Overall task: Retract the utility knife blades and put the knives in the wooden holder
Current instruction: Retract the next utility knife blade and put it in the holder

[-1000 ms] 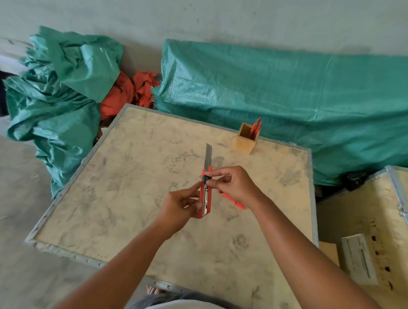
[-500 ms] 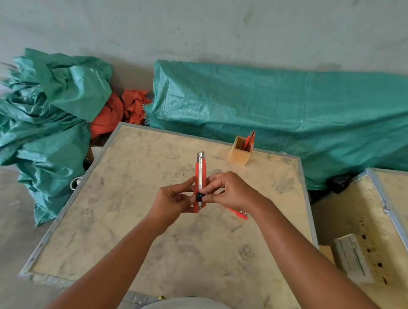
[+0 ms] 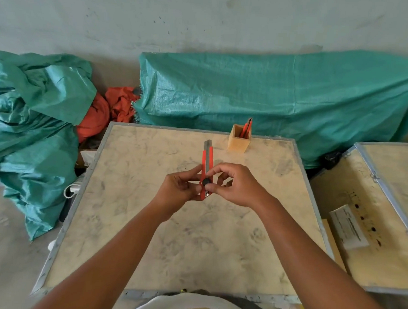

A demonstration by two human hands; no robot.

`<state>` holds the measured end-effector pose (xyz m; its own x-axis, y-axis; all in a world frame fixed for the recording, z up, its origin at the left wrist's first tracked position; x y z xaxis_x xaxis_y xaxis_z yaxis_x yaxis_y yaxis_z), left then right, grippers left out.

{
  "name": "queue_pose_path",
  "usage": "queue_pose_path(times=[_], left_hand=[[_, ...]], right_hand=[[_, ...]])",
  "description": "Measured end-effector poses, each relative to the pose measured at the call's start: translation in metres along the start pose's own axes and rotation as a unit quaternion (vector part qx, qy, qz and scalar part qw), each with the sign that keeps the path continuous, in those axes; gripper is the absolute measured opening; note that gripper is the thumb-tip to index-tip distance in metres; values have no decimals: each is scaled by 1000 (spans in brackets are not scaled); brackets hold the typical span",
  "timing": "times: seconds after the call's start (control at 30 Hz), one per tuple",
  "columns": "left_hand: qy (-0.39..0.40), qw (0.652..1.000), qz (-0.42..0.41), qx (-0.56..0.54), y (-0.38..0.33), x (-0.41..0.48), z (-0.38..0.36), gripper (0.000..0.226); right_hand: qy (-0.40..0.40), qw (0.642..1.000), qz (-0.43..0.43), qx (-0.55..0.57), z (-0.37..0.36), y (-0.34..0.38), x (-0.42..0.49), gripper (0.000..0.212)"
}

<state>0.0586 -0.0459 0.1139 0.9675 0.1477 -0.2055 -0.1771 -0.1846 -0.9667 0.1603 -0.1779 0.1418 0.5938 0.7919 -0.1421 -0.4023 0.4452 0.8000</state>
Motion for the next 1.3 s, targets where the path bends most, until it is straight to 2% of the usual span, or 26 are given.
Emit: queue_pose_path(times=[0.23,0.4,0.6,0.77,0.97,1.13,1.3], left_hand=[[26,999,0,33,-5,7,-17,52],[10,1000,4,25,-4,17,-32,53],[7,1000,-2,15,-7,34,-66,53],[9,998,-10,54,-13,60,-92,58],[5,989,-9,146,-16,111,-111,57],[-10,980,-20,200,-29,170,-114,58],[-27,980,-23,194,-32,241,-95,50]], right_hand=[[-66,998,5,18,9,-7,-15,19],[-51,997,20,44,26,-19,-22,23],[-96,995,21,35,51,-42,-29,20],[-105,987,18,121,87,-66,-27,24],[-119,986,-1,118,136,-100,1,34],[-123,986,-4,112,169,-118,47,34],[-168,977,-6,128,195,-148,105,32]])
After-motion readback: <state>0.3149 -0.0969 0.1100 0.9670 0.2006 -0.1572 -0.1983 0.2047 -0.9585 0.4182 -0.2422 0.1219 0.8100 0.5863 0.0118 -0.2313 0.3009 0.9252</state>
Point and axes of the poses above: each hand's wrist, its own x-axis towards the middle knuckle, its own z-axis out of the back of the hand, y = z × x, the point moved 6 cm from there along x, towards the middle knuckle, and after that the axes turned 7 degrees about y, right-handed, at the moved point
